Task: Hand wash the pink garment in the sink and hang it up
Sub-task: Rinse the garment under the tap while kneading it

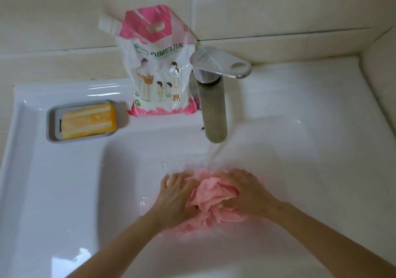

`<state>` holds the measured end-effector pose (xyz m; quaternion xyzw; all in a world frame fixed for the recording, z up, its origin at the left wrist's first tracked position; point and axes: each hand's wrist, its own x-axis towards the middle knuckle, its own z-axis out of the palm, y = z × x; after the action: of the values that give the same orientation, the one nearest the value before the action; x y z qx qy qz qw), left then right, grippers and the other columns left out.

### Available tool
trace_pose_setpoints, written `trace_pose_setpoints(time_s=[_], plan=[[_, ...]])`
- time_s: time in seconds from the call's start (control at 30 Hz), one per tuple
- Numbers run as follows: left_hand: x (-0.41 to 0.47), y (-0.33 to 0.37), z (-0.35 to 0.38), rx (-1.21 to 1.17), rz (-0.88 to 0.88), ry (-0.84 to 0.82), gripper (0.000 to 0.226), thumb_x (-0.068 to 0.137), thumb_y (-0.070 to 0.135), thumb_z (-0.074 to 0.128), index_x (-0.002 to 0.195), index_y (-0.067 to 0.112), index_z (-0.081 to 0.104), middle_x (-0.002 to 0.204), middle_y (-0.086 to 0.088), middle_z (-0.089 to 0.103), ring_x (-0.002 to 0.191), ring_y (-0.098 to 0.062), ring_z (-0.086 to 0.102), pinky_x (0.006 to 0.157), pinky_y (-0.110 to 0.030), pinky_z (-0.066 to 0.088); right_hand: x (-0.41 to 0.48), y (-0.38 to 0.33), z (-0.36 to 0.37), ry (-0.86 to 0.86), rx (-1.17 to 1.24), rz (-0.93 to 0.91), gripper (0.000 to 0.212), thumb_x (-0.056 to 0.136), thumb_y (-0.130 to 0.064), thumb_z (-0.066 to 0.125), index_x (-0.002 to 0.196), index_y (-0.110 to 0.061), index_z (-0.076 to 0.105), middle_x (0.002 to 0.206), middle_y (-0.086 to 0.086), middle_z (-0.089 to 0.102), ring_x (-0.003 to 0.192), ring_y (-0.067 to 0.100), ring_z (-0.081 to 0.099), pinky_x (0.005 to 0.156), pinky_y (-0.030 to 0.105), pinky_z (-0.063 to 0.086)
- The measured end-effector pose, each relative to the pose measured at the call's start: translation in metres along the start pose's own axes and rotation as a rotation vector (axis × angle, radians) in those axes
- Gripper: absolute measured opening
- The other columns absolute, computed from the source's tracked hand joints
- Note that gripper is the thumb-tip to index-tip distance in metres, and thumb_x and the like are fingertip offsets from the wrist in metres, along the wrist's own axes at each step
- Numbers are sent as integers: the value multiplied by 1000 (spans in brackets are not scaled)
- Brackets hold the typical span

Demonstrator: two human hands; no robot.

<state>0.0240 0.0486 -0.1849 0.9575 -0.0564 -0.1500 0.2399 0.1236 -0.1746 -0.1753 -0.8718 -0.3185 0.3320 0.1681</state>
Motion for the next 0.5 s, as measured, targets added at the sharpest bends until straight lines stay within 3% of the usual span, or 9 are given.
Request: trace_pose_setpoints(time_s=[0.07,0.1,0.2,0.27,0.33,0.4,0.43,0.5], plan=[[-13,10,-2,15,126,149,52,72,37,58,122,27,45,134,-5,48,119,-26,46,99,-51,39,-21,9,7,152,-192,-121,80,70,-85,36,140,-49,22,154,-7,26,140,21,28,115,47,20],[-19,10,4,-8,202,145,53,79,38,57,129,28,43,139,-4,46,123,-26,46,101,-52,38,-29,14,12,140,-268,-167,83,72,-86,31,144,-45,22,156,-3,24,141,26,27,114,55,20],[-28,2,33,184,277,-20,78,86,69,37,150,27,22,153,-7,31,139,-31,31,104,-67,29,-36,17,23,-60,-490,-215,94,72,-85,33,150,-35,21,155,5,28,139,32,31,97,71,32],[-25,-4,43,294,233,-104,89,84,79,22,153,23,10,156,-9,21,142,-32,18,103,-63,22,-29,5,11,-17,-440,-206,84,75,-77,37,148,-40,22,156,-2,26,140,26,32,98,66,36],[-22,-2,44,283,191,-141,92,83,81,18,153,22,10,154,-10,30,142,-30,14,105,-57,16,-23,-24,-26,270,-167,-142,60,86,-55,38,144,-38,35,155,-10,26,138,15,35,107,50,36],[-23,1,40,262,151,-193,92,82,82,19,152,23,11,148,-10,40,142,-28,15,109,-55,10,-24,-59,-80,738,98,-169,50,90,-33,44,139,-23,46,147,-3,42,131,15,43,108,32,36],[-24,2,38,253,134,-219,92,82,81,18,152,23,11,147,-9,42,142,-28,15,109,-54,8,-26,-76,-109,906,117,-212,51,90,-23,47,140,-17,45,147,0,41,132,15,42,109,28,34],[-26,1,36,236,114,-256,89,83,80,16,152,25,10,147,-7,43,142,-26,14,110,-52,7,-24,-98,-154,979,-31,-291,61,86,-10,51,145,-10,34,152,-1,27,139,13,31,114,33,26]])
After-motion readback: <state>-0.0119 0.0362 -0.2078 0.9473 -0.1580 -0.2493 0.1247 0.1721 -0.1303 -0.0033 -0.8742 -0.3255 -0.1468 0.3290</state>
